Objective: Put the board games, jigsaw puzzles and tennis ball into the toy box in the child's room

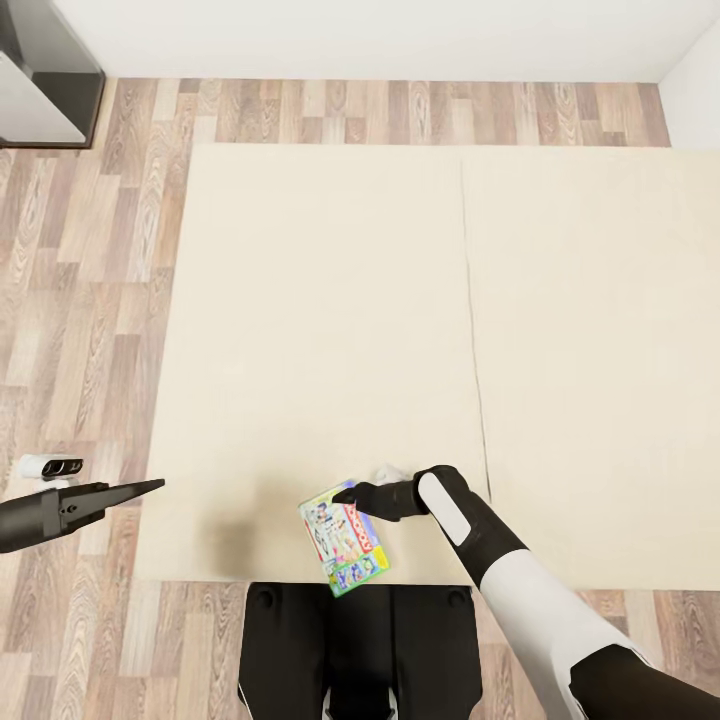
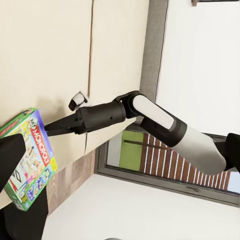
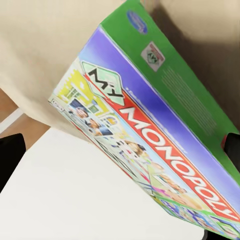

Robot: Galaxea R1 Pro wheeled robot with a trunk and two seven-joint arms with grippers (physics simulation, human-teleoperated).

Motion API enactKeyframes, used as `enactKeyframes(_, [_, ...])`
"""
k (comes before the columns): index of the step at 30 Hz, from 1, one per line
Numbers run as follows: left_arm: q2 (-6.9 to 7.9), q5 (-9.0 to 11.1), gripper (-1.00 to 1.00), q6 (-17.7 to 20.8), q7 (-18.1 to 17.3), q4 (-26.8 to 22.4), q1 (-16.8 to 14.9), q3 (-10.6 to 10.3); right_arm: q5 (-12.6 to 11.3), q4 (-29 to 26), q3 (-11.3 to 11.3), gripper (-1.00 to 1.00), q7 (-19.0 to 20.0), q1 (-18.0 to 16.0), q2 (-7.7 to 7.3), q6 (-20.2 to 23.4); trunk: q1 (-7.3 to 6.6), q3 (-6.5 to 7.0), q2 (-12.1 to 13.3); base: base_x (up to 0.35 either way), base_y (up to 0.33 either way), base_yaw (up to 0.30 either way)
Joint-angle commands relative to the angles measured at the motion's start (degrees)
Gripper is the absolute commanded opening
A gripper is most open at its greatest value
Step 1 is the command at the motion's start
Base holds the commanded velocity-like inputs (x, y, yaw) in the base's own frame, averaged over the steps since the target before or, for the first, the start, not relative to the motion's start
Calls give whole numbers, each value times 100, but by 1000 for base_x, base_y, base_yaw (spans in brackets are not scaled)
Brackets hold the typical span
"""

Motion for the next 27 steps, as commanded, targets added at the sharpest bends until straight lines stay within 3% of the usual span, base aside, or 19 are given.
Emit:
enactKeyframes(1, [2,-3,100,61,-22,-1,-1,-1,56,-1,-2,100,49,-2,0,18,3,-6,-9,0,23,0])
enactKeyframes(27, [2,-3,100,61,-22,-1,-1,-1,52,52,-4,100,44,-4,-7,13,3,-6,-9,0,45,0])
